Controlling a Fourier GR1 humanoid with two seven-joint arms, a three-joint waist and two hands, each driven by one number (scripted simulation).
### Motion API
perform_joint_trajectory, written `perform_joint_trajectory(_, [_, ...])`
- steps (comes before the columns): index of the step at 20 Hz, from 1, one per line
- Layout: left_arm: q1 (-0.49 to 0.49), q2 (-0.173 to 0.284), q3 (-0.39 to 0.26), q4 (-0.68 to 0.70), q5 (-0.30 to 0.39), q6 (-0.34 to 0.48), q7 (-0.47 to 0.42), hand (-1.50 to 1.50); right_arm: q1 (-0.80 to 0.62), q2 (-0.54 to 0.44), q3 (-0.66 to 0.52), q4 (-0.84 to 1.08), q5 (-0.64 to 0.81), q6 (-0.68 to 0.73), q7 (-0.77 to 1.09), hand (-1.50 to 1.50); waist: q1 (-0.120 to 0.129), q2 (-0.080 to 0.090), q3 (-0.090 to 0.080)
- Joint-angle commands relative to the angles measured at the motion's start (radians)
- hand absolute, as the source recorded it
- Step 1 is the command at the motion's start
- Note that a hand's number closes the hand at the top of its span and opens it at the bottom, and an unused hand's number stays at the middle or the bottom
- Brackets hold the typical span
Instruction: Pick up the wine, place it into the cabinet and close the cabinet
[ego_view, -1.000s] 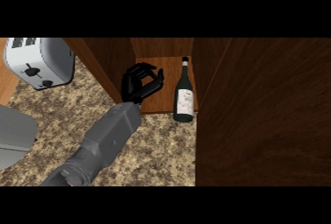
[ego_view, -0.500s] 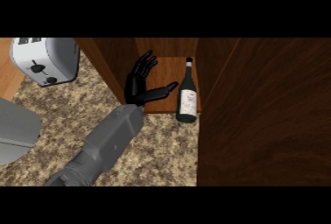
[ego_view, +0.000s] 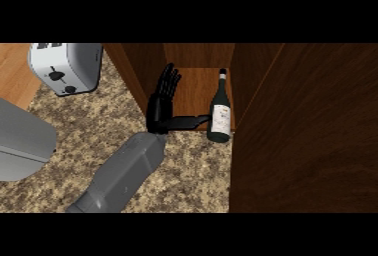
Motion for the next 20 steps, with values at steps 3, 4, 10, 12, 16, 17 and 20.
perform_joint_trajectory(3, [0.202,0.133,-0.096,-0.397,-0.066,0.075,0.112,-1.5,-0.013,0.015,0.027,-0.045,0.021,-0.029,0.031,-1.5,0.018,-0.011,0.005])
perform_joint_trajectory(4, [0.204,0.11,-0.132,-0.463,-0.082,0.121,0.164,-1.5,-0.001,0.026,0.057,-0.056,0.033,-0.035,0.049,-1.5,0.015,-0.01,0.005])
perform_joint_trajectory(10, [0.387,0.257,-0.181,-0.895,-0.137,0.243,0.275,-1.5,-0.001,-0.011,0.009,-0.068,-0.012,-0.012,0.06,-1.5,0.004,-0.005,0.005])
perform_joint_trajectory(12, [0.435,0.337,-0.177,-1.028,-0.145,0.257,0.335,-1.5,-0.022,0.018,0.045,-0.046,0.023,-0.039,0.063,-1.5,0.004,-0.004,0.004])
perform_joint_trajectory(16, [0.597,0.368,-0.235,-1.218,-0.223,0.326,0.329,-1.5,-0.038,-0.028,-0.017,-0.045,-0.027,-0.009,0.062,-1.5,0.001,-0.002,0.004])
perform_joint_trajectory(17, [0.609,0.389,-0.191,-1.206,-0.203,0.272,0.353,-1.5,0.03,0.003,0.059,-0.113,0.027,-0.009,0.07,-1.5,-0.008,0.0,0.004])
perform_joint_trajectory(20, [0.627,0.399,-0.165,-1.281,-0.239,0.308,0.392,-1.5,-0.028,-0.046,0.023,-0.013,0.013,0.046,0.031,1.5,-0.009,0.002,0.004])
